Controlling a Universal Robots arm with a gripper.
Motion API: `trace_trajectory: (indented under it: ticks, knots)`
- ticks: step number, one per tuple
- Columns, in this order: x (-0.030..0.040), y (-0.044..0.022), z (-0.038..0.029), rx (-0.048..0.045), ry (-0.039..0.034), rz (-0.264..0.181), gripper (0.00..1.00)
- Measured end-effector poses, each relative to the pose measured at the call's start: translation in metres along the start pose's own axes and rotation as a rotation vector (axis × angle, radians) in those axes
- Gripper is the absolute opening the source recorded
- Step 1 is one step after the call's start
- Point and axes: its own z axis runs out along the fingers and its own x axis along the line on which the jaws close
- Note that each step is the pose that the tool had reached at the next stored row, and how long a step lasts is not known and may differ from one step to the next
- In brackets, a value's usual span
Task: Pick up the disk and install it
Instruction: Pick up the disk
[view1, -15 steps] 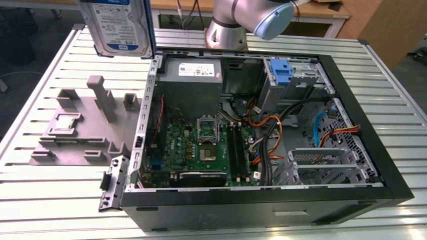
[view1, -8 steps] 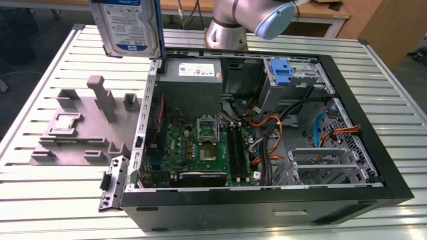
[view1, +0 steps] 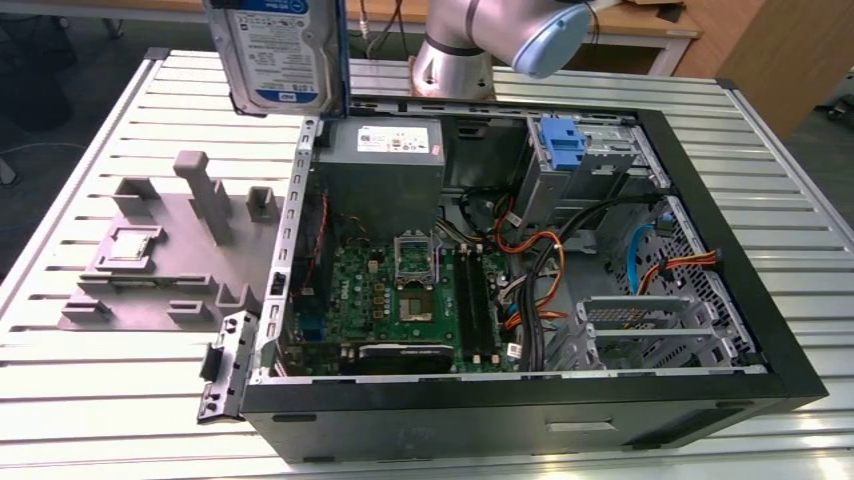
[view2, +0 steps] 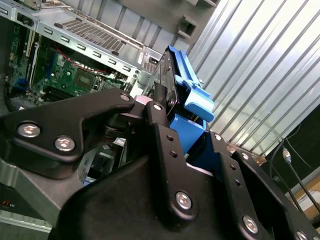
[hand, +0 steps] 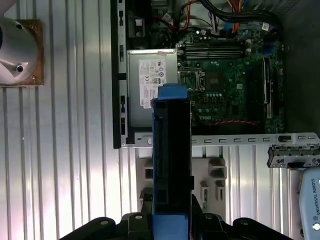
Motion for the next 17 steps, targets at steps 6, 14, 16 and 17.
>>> trace_trajectory:
  ticks: [6, 14, 16, 17]
  knots:
    - [-0.0219, 0.0064, 0.0013, -0.0001, 0.0001, 0.000, 0.37]
    - [-0.0222, 0.0339, 0.0020, 0.0008, -0.0001, 0.000, 0.37]
    - [-0.0221, 0.0409, 0.0021, 0.0018, -0.0001, 0.000, 0.37]
    - [-0.0221, 0.0439, 0.0021, 0.0021, -0.0001, 0.000, 0.37]
